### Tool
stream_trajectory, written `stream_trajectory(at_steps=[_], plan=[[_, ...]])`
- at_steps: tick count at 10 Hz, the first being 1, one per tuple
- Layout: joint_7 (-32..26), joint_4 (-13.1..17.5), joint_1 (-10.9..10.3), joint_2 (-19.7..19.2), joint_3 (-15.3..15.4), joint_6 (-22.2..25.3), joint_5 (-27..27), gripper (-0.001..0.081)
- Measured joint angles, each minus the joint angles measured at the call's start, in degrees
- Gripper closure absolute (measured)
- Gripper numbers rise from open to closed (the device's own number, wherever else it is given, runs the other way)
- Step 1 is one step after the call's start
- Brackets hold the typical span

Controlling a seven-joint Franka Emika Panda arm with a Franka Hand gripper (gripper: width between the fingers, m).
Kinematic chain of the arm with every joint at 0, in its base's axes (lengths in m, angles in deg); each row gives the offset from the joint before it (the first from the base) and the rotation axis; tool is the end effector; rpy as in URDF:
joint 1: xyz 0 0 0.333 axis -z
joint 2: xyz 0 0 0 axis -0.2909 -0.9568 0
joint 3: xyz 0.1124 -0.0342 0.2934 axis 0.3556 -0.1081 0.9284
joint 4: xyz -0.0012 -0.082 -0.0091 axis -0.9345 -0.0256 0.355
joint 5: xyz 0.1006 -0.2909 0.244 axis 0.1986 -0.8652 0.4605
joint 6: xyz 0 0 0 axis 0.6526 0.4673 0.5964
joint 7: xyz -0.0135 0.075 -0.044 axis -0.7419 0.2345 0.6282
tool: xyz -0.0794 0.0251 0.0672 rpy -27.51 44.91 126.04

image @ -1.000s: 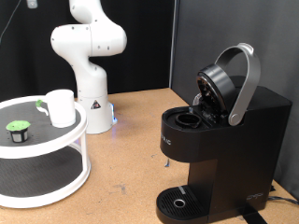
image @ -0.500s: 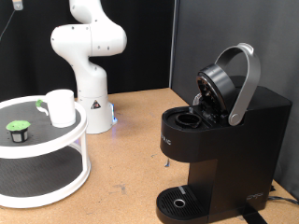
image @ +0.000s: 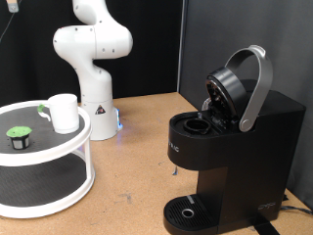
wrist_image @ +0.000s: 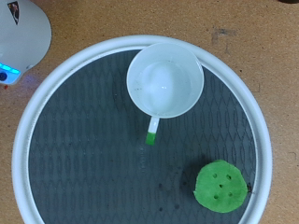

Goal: Make a cup of coffee with the keurig machine

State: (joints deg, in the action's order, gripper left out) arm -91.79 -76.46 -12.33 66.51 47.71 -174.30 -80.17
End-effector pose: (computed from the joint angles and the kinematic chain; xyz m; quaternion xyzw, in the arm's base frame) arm 0.2509 -0.2253 0.5920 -0.9293 -0.3684 -0.0145 0.0219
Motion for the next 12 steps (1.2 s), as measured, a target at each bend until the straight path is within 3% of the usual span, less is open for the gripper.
stream_trajectory(at_steps=[7,10,12], plan=[[-1.18,-0.31,-0.21,-0.66,-0.33,-0.46,0.23,0.0001],[-11.99,-1.78,-2.72,-2.86,-2.72,-4.92,-1.5,0.0001],[-13.03,-2.15,-3.57,-6.64,-3.91,-11.18,-2.17,0.0001]])
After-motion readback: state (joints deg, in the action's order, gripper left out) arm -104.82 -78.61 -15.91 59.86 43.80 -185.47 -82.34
